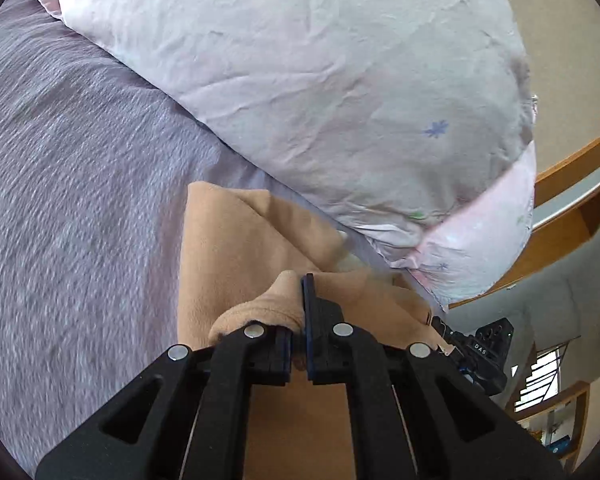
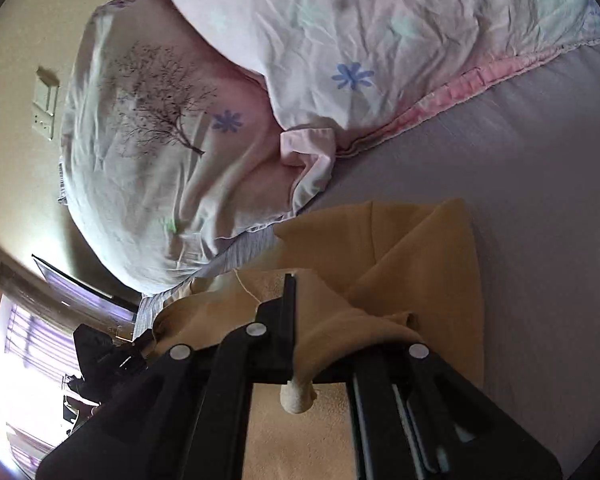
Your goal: Fold small clothes
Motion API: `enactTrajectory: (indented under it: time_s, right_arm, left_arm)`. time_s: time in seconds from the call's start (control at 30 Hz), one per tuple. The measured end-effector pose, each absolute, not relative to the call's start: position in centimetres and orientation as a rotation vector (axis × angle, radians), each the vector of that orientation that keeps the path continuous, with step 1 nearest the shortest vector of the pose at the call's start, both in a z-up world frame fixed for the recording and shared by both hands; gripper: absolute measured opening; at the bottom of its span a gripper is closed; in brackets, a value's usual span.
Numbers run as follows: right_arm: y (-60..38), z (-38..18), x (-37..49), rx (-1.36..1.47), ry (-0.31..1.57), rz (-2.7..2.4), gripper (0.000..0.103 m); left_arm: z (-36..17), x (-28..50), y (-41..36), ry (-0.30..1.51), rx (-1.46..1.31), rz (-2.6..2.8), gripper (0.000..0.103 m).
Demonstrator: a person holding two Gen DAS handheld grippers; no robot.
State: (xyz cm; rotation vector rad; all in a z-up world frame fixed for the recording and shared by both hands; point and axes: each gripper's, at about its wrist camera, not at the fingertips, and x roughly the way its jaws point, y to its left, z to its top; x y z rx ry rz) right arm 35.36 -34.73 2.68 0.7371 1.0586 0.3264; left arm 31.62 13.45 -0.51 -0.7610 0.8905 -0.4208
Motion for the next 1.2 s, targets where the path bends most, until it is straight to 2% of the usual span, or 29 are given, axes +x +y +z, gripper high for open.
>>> enactTrajectory:
  time_s: [0.23, 0.27, 0.33, 0.37, 0.4, 0.43, 0.47, 0.53, 0.73, 0.87, 0.97, 1.07, 1.1, 1.13, 1.17, 1.2]
  right_arm:
    - [-36.2, 0.8, 37.3, 0.973, 1.062, 0.246, 0.010]
    - [-36.8, 0.8, 37.2, 1.030, 1.048, 0.225, 0.015]
    - [-38.0, 1.8, 36.1, 1.058, 0.975, 0.131, 0.047]
    - [-38.6, 2.8, 35.3, 1.038, 0.924, 0.091, 0.064]
    - [-39.1, 4.3, 34.2, 0.987, 0.862, 0.060, 0.065]
    - [-39.3, 5.1, 33.6, 0.950, 0.844, 0.052, 0.065]
    - [-39.4, 6.3, 32.8, 0.889, 0.841, 0.045, 0.065]
    - [-39.2, 7.6, 31.8, 0.791, 0.874, 0.057, 0.061]
    - [-36.4, 8.6, 28.5, 0.448, 1.003, 0.069, 0.057]
    - [-36.2, 8.2, 26.6, 0.454, 0.957, 0.128, 0.058]
    - [-36.6, 8.2, 25.8, 0.505, 0.892, 0.172, 0.064]
    - [-37.1, 7.6, 25.3, 0.550, 0.841, 0.187, 0.067]
    - [-37.5, 7.4, 25.1, 0.575, 0.836, 0.193, 0.068]
    - [-37.8, 7.3, 24.9, 0.593, 0.836, 0.197, 0.069]
    - [-38.3, 7.3, 24.7, 0.614, 0.829, 0.202, 0.069]
    - [-38.5, 7.3, 24.7, 0.628, 0.818, 0.197, 0.069]
  left_arm:
    - [-0.5, 33.2, 15.3, 0.877, -0.926, -0.399, 0.005]
    - [-0.1, 33.4, 15.3, 0.871, -0.939, -0.406, 0.005]
    - [1.0, 33.2, 15.4, 0.857, -0.945, -0.417, 0.016]
    - [1.6, 33.2, 15.8, 0.830, -0.945, -0.415, 0.043]
    - [2.7, 32.7, 16.1, 0.786, -0.940, -0.409, 0.082]
    - [3.9, 31.8, 16.7, 0.714, -0.928, -0.395, 0.096]
    - [5.1, 30.9, 17.4, 0.651, -0.912, -0.382, 0.101]
    - [6.3, 29.9, 18.0, 0.655, -0.866, -0.393, 0.101]
    - [4.6, 26.2, 17.2, 0.905, -0.664, -0.390, 0.100]
    - [2.4, 24.3, 16.1, 1.007, -0.608, -0.416, 0.095]
    - [1.2, 23.8, 14.0, 1.069, -0.559, -0.421, 0.092]
    - [1.5, 23.1, 12.7, 1.029, -0.496, -0.350, 0.090]
    - [1.6, 22.9, 12.7, 1.024, -0.504, -0.324, 0.078]
    - [1.5, 22.7, 12.8, 1.034, -0.530, -0.294, 0.059]
    - [0.9, 23.0, 13.1, 1.078, -0.600, -0.304, 0.022]
    - [0.2, 23.1, 13.8, 1.105, -0.732, -0.335, 0.021]
